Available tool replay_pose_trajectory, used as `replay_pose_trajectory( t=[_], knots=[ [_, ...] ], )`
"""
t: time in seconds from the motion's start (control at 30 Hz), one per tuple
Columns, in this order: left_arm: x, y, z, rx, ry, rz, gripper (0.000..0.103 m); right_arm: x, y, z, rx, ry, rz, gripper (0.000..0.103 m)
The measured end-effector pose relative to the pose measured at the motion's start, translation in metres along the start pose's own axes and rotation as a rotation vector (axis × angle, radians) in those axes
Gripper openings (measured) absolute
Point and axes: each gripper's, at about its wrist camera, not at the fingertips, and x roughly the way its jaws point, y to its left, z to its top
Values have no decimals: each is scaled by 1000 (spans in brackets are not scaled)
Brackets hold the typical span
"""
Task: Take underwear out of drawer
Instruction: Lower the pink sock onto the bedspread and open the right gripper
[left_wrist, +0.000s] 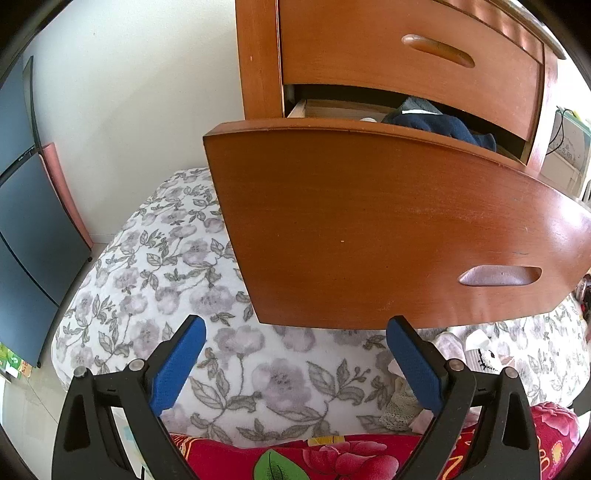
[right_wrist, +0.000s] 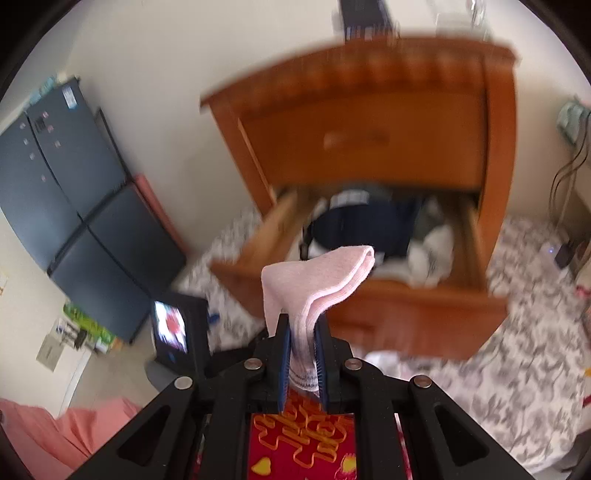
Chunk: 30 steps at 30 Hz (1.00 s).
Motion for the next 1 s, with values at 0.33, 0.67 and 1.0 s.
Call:
replay_pose_trajectory(
  t=[0.33, 0.67, 1.0],
  knots=[
    [2, 1, 0, -4, 9, -5, 98, 82, -24, -38, 77, 234, -12, 13],
    [7, 1, 1, -7, 24, -11, 98, 119, -51, -54, 161, 321, -48, 16],
    [8, 1, 0, -8, 32, -13, 98, 123, -54, -52, 160, 322, -67, 16]
  ],
)
